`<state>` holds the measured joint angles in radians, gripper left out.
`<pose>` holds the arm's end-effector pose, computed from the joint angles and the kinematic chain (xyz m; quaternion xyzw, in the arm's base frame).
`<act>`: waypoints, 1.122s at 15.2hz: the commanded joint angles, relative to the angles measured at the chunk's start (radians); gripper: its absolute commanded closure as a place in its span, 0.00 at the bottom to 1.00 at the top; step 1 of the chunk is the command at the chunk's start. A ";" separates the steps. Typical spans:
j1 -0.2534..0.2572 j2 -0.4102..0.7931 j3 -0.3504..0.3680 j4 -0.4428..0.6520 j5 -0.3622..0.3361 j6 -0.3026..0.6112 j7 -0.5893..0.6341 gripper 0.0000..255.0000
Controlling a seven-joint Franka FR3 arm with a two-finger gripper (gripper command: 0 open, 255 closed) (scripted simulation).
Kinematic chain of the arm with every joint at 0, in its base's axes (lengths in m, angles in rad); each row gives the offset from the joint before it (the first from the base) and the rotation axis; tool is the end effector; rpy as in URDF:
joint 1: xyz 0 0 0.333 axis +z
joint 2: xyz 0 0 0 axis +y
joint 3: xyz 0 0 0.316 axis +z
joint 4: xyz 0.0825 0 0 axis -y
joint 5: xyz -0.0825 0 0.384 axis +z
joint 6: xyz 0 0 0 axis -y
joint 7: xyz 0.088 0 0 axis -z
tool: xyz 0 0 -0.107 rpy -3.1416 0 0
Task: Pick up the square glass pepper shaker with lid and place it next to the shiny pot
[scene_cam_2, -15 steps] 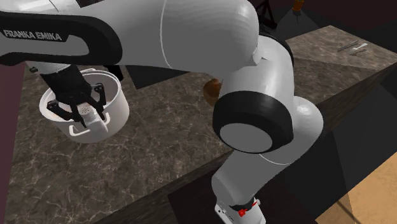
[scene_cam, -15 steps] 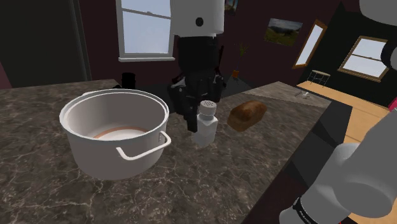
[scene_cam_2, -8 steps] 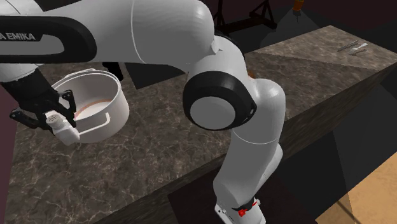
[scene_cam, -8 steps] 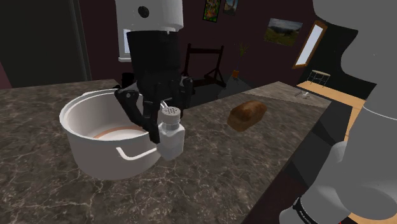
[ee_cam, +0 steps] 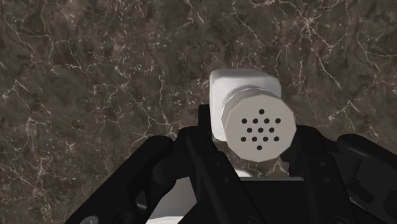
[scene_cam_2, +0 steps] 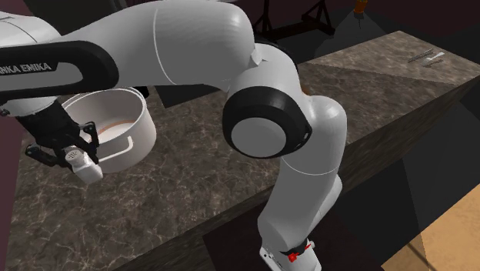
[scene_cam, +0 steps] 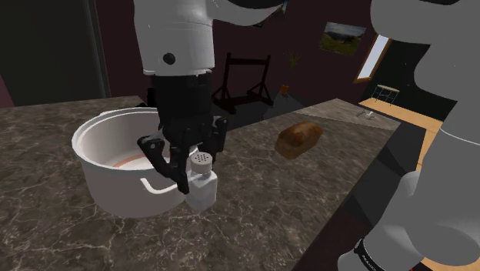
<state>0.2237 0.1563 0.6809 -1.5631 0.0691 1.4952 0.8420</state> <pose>0.3704 0.4432 0.5532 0.9915 0.0321 -0.1247 0.0186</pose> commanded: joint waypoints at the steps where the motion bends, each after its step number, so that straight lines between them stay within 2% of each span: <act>1: -0.001 -0.001 -0.001 -0.025 0.000 0.025 -0.003 1.00; 17: -0.004 0.011 -0.006 -0.227 -0.008 0.235 -0.024 1.00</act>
<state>0.2206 0.1677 0.6754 -1.7753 0.0615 1.7150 0.8197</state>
